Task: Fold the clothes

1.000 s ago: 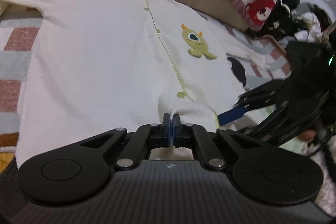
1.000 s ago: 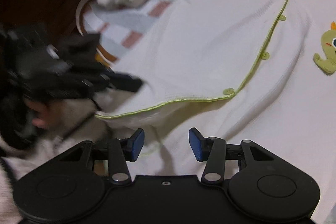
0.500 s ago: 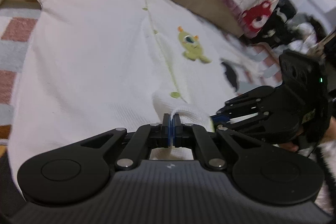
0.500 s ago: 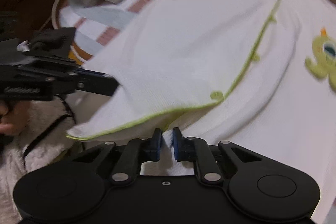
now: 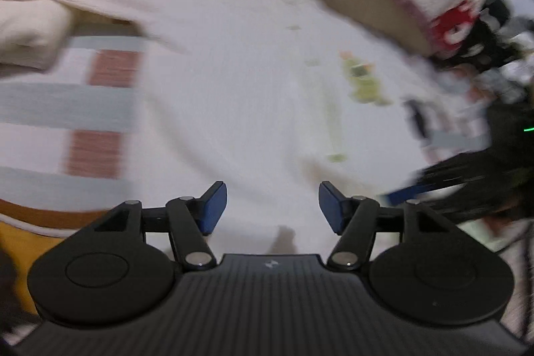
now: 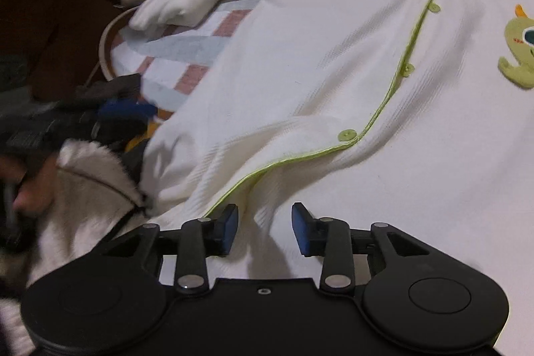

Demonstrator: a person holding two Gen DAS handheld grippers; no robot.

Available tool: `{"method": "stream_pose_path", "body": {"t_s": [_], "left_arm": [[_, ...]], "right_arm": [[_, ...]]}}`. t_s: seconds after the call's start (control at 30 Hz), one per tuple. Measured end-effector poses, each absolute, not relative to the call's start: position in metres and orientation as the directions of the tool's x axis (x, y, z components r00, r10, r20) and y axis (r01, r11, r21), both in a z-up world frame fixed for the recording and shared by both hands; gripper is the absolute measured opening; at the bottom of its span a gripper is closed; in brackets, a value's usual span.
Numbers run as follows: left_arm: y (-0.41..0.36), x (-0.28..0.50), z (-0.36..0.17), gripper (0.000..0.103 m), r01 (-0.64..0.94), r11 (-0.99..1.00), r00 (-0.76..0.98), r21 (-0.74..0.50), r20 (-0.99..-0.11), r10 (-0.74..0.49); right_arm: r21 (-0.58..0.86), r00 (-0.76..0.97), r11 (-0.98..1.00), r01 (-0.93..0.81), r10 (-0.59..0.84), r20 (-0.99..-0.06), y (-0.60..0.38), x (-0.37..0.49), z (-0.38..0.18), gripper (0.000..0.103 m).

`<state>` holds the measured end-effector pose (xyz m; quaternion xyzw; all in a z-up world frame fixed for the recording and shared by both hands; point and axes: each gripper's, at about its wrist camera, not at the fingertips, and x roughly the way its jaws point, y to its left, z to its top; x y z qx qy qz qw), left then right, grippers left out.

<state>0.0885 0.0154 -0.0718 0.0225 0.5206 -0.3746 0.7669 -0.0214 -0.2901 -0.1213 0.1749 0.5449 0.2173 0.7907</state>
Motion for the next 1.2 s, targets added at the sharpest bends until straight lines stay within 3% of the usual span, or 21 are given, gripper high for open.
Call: {"method": "stream_pose_path", "body": {"t_s": [0.13, 0.23, 0.33, 0.4, 0.43, 0.47, 0.5, 0.57, 0.63, 0.73, 0.77, 0.8, 0.9, 1.03, 1.1, 1.2], "left_arm": [[0.017, 0.129, -0.115, 0.061, 0.521, 0.798, 0.08, -0.302, -0.914, -0.399], [0.017, 0.142, -0.129, 0.062, 0.458, 0.84, 0.066, -0.29, -0.932, -0.358], [0.013, 0.145, -0.139, 0.064, 0.451, 0.851, 0.044, -0.27, -0.945, -0.323], [0.009, 0.14, -0.144, 0.07, 0.477, 0.841, 0.031, -0.254, -0.952, -0.306], [0.007, 0.136, -0.145, 0.075, 0.494, 0.833, 0.033, -0.249, -0.952, -0.305], [0.004, 0.131, -0.146, 0.075, 0.511, 0.824, 0.035, -0.244, -0.952, -0.303], [0.002, 0.127, -0.145, 0.071, 0.534, 0.809, 0.032, -0.247, -0.95, -0.311], [0.0, 0.118, -0.137, 0.007, 0.594, 0.764, 0.028, -0.252, -0.943, -0.332], [0.0, 0.11, -0.122, 0.006, 0.66, 0.721, 0.058, -0.209, -0.943, -0.327], [0.012, 0.104, -0.096, 0.005, 0.701, 0.701, 0.142, -0.13, -0.938, -0.316], [0.017, 0.104, -0.089, 0.005, 0.696, 0.706, 0.157, -0.126, -0.934, -0.321], [0.022, 0.106, -0.084, 0.005, 0.679, 0.72, 0.156, -0.144, -0.93, -0.334], [0.033, 0.118, -0.089, 0.005, 0.618, 0.763, 0.121, -0.189, -0.936, -0.33], [0.027, 0.108, -0.116, 0.006, 0.637, 0.769, 0.147, -0.06, -0.969, -0.197], [0.024, 0.103, -0.118, 0.01, 0.639, 0.769, 0.159, -0.024, -0.974, -0.163], [0.032, 0.104, -0.094, 0.025, 0.596, 0.798, 0.189, -0.093, -0.949, -0.251]], "right_arm": [[0.631, 0.253, 0.745, -0.216, 0.667, -0.701, -0.292, -0.017, -0.107, 0.044], [0.749, 0.209, 0.637, -0.183, 0.769, -0.604, -0.293, -0.013, -0.113, 0.062], [0.732, 0.201, 0.667, -0.141, 0.743, -0.638, -0.286, -0.007, -0.132, 0.062], [0.707, 0.191, 0.695, -0.129, 0.717, -0.67, -0.282, -0.005, -0.147, 0.048], [0.714, 0.184, 0.687, -0.138, 0.726, -0.663, -0.28, -0.005, -0.152, 0.02], [0.726, 0.178, 0.669, -0.157, 0.742, -0.646, -0.28, -0.006, -0.154, 0.013], [0.743, 0.184, 0.648, -0.168, 0.761, -0.622, -0.282, -0.007, -0.154, 0.013], [0.779, 0.206, 0.6, -0.181, 0.798, -0.566, -0.287, -0.007, -0.152, 0.012], [0.854, 0.241, 0.5, -0.146, 0.855, -0.459, -0.292, -0.004, -0.15, 0.012], [0.973, 0.322, 0.23, -0.036, 0.924, -0.206, -0.313, -0.011, -0.147, 0.012], [0.984, 0.339, 0.177, -0.016, 0.927, -0.161, -0.32, -0.014, -0.146, 0.011], [0.982, 0.335, 0.19, -0.01, 0.926, -0.175, -0.322, -0.017, -0.146, 0.011], [0.906, 0.232, 0.422, 0.032, 0.879, -0.417, -0.316, -0.025, -0.161, 0.01], [0.698, 0.1, 0.712, -0.073, 0.701, -0.706, -0.281, -0.033, -0.185, 0.011], [0.686, 0.092, 0.723, -0.081, 0.691, -0.717, -0.276, -0.033, -0.183, 0.013], [0.61, 0.068, 0.778, -0.151, 0.624, -0.779, -0.272, -0.031, -0.166, 0.013]]}}
